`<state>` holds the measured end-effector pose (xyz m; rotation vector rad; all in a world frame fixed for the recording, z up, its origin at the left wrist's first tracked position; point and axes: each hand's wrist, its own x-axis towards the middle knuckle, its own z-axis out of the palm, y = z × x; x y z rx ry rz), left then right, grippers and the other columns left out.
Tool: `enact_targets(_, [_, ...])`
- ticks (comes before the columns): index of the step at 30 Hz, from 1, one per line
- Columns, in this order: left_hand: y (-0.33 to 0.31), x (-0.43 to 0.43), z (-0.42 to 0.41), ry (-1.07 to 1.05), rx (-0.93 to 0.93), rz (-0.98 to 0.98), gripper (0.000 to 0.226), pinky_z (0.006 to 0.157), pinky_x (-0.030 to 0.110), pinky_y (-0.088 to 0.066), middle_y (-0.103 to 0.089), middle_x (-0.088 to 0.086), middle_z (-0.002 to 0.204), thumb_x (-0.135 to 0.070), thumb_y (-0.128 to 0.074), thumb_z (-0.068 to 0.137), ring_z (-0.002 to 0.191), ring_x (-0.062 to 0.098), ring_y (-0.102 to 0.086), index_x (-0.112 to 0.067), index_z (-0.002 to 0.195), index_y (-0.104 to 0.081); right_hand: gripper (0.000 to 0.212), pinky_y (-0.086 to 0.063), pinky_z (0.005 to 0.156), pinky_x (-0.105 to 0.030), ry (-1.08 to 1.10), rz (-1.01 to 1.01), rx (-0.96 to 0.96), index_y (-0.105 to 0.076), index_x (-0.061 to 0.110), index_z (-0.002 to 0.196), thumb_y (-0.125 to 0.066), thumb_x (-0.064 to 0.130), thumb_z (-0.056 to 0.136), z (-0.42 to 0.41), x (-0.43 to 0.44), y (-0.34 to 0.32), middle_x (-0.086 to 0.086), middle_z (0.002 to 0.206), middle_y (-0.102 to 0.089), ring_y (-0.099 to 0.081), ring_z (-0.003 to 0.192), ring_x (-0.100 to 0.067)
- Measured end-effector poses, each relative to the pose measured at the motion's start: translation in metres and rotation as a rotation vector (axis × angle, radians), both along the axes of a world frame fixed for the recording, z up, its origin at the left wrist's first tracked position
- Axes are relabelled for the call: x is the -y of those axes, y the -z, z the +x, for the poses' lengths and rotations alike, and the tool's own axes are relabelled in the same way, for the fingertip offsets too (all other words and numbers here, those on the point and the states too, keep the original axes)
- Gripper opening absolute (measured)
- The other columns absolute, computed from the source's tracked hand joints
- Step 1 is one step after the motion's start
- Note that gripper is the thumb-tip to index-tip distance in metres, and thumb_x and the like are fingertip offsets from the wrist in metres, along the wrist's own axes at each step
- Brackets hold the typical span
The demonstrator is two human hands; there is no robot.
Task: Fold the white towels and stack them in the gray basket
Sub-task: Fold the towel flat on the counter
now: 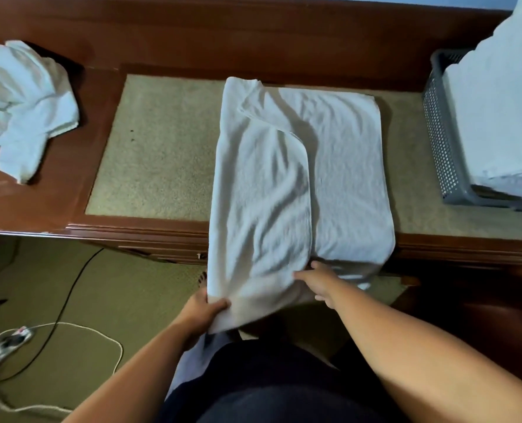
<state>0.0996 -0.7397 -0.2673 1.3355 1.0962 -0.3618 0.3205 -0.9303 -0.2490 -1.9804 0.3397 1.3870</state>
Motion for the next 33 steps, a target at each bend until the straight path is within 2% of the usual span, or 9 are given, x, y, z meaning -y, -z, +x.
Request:
enact_targets(7, [-0.012, 0.002, -0.020, -0.047, -0.028, 0.087, 0.037, 0.093, 0.051, -0.055, -0.074, 0.013, 0.105, -0.029, -0.076, 0.073, 0.101, 0.034, -0.069, -0.015, 0.105, -0.064, 0.058, -0.047, 0.076, -0.027, -0.115, 0.084, 0.021, -0.046, 0.013, 0.144, -0.067, 0.035, 0.094, -0.023, 0.019, 0.014, -0.003, 0.134, -0.061, -0.060, 0.102, -0.014])
enact_targets(11, [-0.008, 0.006, -0.024, 0.005, -0.109, 0.180, 0.012, 0.083, 0.049, -0.060, -0.072, 0.012, 0.101, -0.017, -0.070, 0.091, 0.092, 0.030, -0.070, -0.016, 0.102, -0.064, 0.063, -0.048, 0.097, -0.032, -0.237, 0.049, 0.068, -0.047, 0.013, 0.143, -0.073, 0.033, 0.089, -0.035, 0.042, 0.012, -0.002, 0.139, -0.057, -0.057, 0.114, -0.016])
enact_targets(16, [-0.009, 0.015, -0.019, 0.061, -0.184, 0.318, 0.014, 0.064, 0.031, -0.048, -0.069, 0.005, 0.093, -0.019, -0.062, 0.097, 0.082, 0.021, -0.064, -0.011, 0.109, -0.064, 0.042, -0.048, 0.091, -0.030, -0.397, -0.013, 0.195, -0.055, 0.014, 0.128, -0.070, 0.029, 0.092, -0.036, 0.050, 0.013, 0.004, 0.125, -0.060, -0.060, 0.106, -0.016])
enact_targets(18, [-0.006, 0.014, -0.023, 0.093, -0.259, 0.408, 0.021, 0.067, 0.032, -0.044, -0.068, 0.006, 0.100, -0.021, -0.057, 0.099, 0.084, 0.023, -0.061, -0.011, 0.117, -0.062, 0.031, -0.053, 0.085, -0.032, -0.479, -0.107, 0.267, -0.056, 0.018, 0.116, -0.069, 0.029, 0.090, -0.036, 0.049, 0.015, 0.001, 0.116, -0.061, -0.062, 0.097, -0.016])
enact_targets(20, [-0.005, 0.007, -0.027, 0.097, -0.312, 0.451, 0.028, 0.077, 0.035, -0.048, -0.067, 0.009, 0.114, -0.023, -0.054, 0.100, 0.092, 0.027, -0.061, -0.011, 0.125, -0.057, 0.035, -0.047, 0.081, -0.028, -0.490, -0.140, 0.338, -0.053, 0.021, 0.121, -0.069, 0.030, 0.091, -0.035, 0.044, 0.011, 0.000, 0.119, -0.054, -0.059, 0.100, -0.016])
enact_targets(24, [-0.009, -0.013, -0.018, 0.323, -0.391, 0.682, 0.053, 0.105, 0.049, -0.040, -0.047, 0.013, 0.144, -0.035, -0.057, 0.098, 0.132, 0.036, -0.042, -0.016, 0.145, -0.042, 0.036, -0.052, 0.088, -0.035, -0.588, -0.113, 0.654, -0.050, 0.024, 0.127, -0.062, 0.028, 0.094, -0.025, 0.021, -0.002, -0.001, 0.130, -0.043, -0.054, 0.113, -0.020])
enact_targets(28, [-0.023, -0.026, 0.019, 0.549, -0.164, 0.879, 0.066, 0.117, 0.052, -0.027, -0.017, 0.005, 0.164, -0.038, -0.054, 0.098, 0.148, 0.033, -0.019, -0.026, 0.156, -0.025, 0.042, -0.048, 0.098, -0.043, -0.790, -0.017, 0.990, -0.052, 0.020, 0.132, -0.061, 0.025, 0.091, -0.008, -0.008, -0.009, -0.004, 0.135, -0.042, -0.048, 0.122, -0.026])
enact_targets(31, [-0.027, -0.039, 0.053, 0.773, -0.041, 0.908, 0.065, 0.123, 0.050, -0.016, 0.004, 0.000, 0.169, -0.043, -0.046, 0.101, 0.155, 0.029, 0.000, -0.034, 0.159, -0.018, 0.056, -0.037, 0.111, -0.047, -0.928, -0.010, 1.025, -0.045, 0.017, 0.146, -0.059, 0.030, 0.093, 0.006, -0.037, -0.010, -0.012, 0.155, -0.031, -0.033, 0.142, -0.030])
enact_targets(33, [-0.025, -0.052, 0.073, 0.912, 0.032, 0.961, 0.061, 0.120, 0.050, -0.020, 0.003, 0.001, 0.170, -0.047, -0.039, 0.101, 0.156, 0.029, -0.003, -0.033, 0.158, -0.024, 0.064, -0.027, 0.118, -0.051, -1.005, -0.040, 0.981, -0.036, 0.017, 0.153, -0.055, 0.036, 0.095, 0.019, -0.060, -0.008, -0.014, 0.163, -0.018, -0.019, 0.151, -0.031])
